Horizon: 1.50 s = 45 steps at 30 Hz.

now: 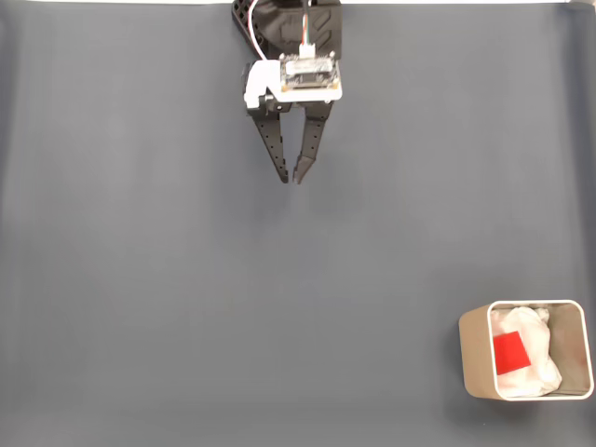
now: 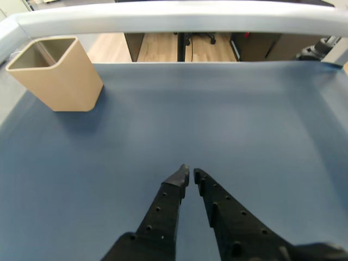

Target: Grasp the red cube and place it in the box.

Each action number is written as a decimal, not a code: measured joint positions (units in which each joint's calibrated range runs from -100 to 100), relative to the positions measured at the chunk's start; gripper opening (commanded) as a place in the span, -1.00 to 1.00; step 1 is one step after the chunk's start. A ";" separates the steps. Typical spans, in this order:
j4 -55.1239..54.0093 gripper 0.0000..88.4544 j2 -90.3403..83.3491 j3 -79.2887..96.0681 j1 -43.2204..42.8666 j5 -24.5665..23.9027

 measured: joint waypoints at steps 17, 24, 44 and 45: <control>23.87 -1.00 -7.56 8.32 0.07 -0.54; 30.23 -1.00 -8.25 8.68 0.07 -0.34; 30.63 -0.99 -8.34 8.68 0.07 -0.34; 30.63 -0.99 -8.34 8.68 0.07 -0.34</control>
